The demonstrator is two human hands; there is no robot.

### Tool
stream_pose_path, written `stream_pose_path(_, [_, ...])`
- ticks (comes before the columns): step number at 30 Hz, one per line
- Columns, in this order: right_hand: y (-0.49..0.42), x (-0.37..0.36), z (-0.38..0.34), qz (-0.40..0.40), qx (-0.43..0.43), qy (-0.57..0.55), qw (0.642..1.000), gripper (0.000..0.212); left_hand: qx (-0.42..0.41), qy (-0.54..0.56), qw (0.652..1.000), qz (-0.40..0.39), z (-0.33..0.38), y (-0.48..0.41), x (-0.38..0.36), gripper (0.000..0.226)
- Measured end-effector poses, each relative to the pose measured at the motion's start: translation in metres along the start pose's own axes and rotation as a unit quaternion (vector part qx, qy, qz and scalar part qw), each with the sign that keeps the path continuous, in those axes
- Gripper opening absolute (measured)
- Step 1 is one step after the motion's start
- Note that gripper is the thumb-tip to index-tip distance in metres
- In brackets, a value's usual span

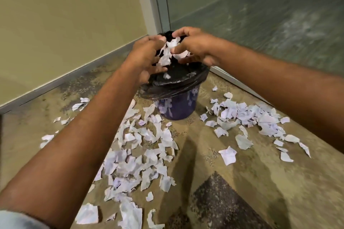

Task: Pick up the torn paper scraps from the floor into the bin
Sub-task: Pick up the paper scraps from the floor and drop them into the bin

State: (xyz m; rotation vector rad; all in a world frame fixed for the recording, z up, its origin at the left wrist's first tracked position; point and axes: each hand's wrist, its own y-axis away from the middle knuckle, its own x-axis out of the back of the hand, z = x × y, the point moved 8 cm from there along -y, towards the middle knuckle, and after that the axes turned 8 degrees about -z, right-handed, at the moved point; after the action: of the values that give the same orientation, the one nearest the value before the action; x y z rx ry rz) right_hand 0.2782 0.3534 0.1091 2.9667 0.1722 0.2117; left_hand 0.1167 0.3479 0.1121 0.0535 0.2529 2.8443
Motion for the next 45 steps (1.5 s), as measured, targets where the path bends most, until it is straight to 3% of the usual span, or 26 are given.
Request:
stream_pose_path(4, [0.002, 0.005, 0.003, 0.006, 0.009, 0.018, 1.0, 0.058, -0.013, 0.002, 1.0, -0.012, 0.001, 0.002, -0.005, 0.009])
stream_pose_path(11, [0.019, 0.028, -0.008, 0.054, 0.077, 0.009, 0.996, 0.033, -0.099, 0.042, 0.994, 0.027, 0.014, 0.015, -0.021, 0.019])
stream_pose_path(15, [0.056, 0.051, -0.002, 0.066, 0.114, 0.012, 0.991, 0.024, -0.158, 0.061, 0.985, -0.028, 0.012, 0.05, -0.061, 0.024])
stream_pose_path(19, [0.107, 0.082, 0.047, 0.061, 0.086, 0.008, 0.994, 0.021, -0.122, 0.029, 0.988, -0.091, -0.043, 0.074, -0.114, 0.03])
stream_pose_path(22, [0.137, 0.106, 0.101, 0.077, 0.031, -0.015, 0.996, 0.016, -0.032, -0.027, 0.99, -0.135, -0.12, 0.077, -0.149, 0.024])
stream_pose_path(25, [0.157, 0.124, 0.153, 0.109, -0.008, -0.047, 0.993, 0.015, 0.026, -0.152, 0.966, -0.206, -0.194, 0.077, -0.178, 0.025])
stream_pose_path(27, [0.168, 0.132, 0.186, 0.125, -0.037, -0.054, 0.99, 0.013, 0.031, -0.238, 0.939, -0.246, -0.237, 0.079, -0.192, 0.039])
stream_pose_path(30, [0.183, 0.14, 0.234, 0.137, -0.072, -0.029, 0.987, 0.013, 0.013, -0.334, 0.91, -0.245, -0.285, 0.08, -0.194, 0.079])
stream_pose_path(32, [0.189, 0.144, 0.259, 0.143, -0.095, 0.033, 0.985, 0.016, -0.004, -0.402, 0.886, -0.232, -0.305, 0.077, -0.195, 0.085])
stream_pose_path(35, [0.186, 0.139, 0.286, 0.109, -0.099, 0.143, 0.979, 0.028, -0.005, -0.471, 0.856, -0.213, -0.31, 0.077, -0.202, 0.068])
stream_pose_path(39, [0.171, 0.118, 0.308, 0.017, -0.067, 0.35, 0.934, 0.062, -0.026, -0.478, 0.862, -0.168, -0.314, 0.075, -0.204, 0.032])
stream_pose_path(42, [0.166, 0.1, 0.321, -0.018, -0.055, 0.408, 0.911, 0.064, -0.032, -0.438, 0.886, -0.151, -0.314, 0.071, -0.198, 0.013])
stream_pose_path(45, [0.166, 0.091, 0.326, -0.009, -0.037, 0.475, 0.879, 0.055, -0.037, -0.403, 0.904, -0.139, -0.304, 0.065, -0.19, 0.014])
